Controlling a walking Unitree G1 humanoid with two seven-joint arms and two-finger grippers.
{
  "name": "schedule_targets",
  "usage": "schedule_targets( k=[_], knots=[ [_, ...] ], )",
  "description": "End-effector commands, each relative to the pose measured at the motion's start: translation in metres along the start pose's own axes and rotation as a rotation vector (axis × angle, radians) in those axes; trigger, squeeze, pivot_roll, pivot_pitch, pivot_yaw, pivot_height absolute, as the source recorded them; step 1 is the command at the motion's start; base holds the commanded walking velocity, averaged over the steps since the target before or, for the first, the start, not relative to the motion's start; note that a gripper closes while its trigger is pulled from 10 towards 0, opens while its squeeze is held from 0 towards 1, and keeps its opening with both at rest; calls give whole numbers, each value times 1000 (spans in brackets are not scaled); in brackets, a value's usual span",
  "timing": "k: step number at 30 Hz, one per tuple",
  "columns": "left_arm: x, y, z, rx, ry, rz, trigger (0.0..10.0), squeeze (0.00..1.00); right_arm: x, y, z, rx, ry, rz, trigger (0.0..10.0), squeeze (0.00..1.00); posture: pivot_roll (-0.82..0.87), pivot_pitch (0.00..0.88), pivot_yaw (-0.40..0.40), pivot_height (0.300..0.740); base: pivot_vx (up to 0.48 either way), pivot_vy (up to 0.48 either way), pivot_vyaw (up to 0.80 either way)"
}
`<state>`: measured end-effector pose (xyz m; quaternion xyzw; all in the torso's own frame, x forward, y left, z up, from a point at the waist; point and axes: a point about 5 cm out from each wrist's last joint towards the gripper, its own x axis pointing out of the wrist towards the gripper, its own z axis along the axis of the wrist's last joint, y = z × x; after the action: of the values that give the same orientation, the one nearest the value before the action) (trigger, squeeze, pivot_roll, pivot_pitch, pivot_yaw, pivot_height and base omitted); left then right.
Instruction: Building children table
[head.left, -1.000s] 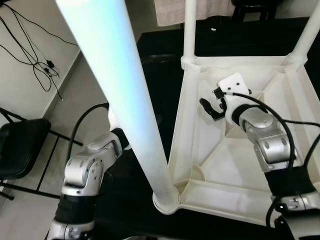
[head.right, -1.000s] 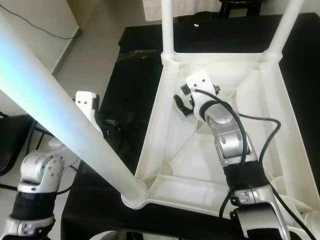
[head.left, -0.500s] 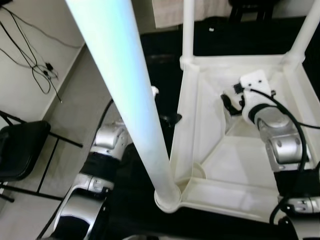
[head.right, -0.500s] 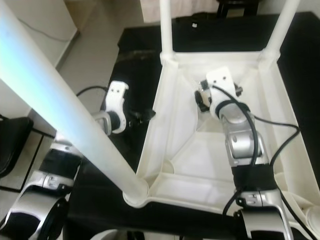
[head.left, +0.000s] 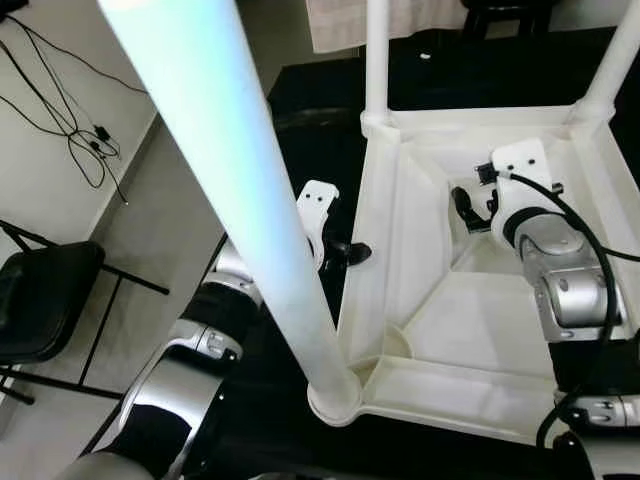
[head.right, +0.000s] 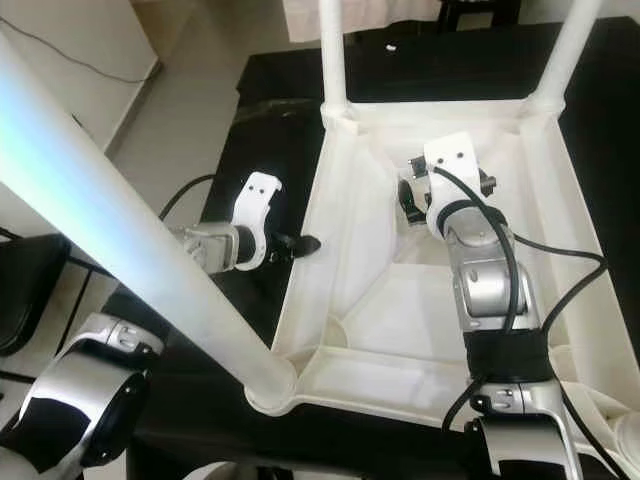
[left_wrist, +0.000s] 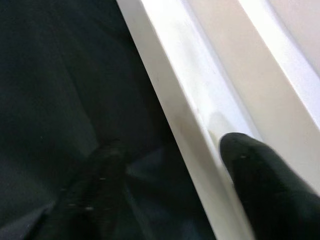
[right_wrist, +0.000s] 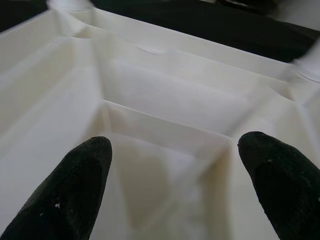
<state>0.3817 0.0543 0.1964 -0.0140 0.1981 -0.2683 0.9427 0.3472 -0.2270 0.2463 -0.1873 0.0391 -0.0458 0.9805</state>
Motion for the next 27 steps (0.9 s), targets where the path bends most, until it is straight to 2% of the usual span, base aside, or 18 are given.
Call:
schedule_targets(
  k=[1,5,10,12,16,21,24,26,27],
  knots=[
    [-5,28,-26,-39,96,149,0,0,-1,1,-1,6,8,4,10000,0,-91,224,165,740,0,0,0],
    [-14,41,-33,-130,63,220,0,0,1,2,-1,13,12,11,10000,0,-84,223,157,740,0,0,0],
    [-19,49,-31,-160,28,278,0,0,2,5,0,17,10,24,10000,0,-80,221,153,740,0,0,0],
    [-25,53,-26,-176,-20,323,0,0,2,6,1,18,7,31,10000,0,-79,221,153,740,0,0,0],
    [-54,69,-3,-113,-210,499,0,0,1,8,0,22,6,40,10000,0,-76,219,152,740,0,0,0],
    [-67,73,4,-65,-262,578,0,0,2,9,-1,24,6,42,10000,0,-71,217,155,740,0,0,0],
    [-96,76,15,-1,-365,705,0,0,2,12,-1,28,5,53,10000,0,-65,215,153,740,0,0,0],
    [-105,73,18,23,-397,722,0,0,3,13,-1,31,3,58,10000,0,-63,212,152,740,0,0,0],
    [-105,73,18,23,-397,722,0,0,3,13,-1,31,3,58,10000,0,-63,212,152,740,0,0,0]
  ],
)
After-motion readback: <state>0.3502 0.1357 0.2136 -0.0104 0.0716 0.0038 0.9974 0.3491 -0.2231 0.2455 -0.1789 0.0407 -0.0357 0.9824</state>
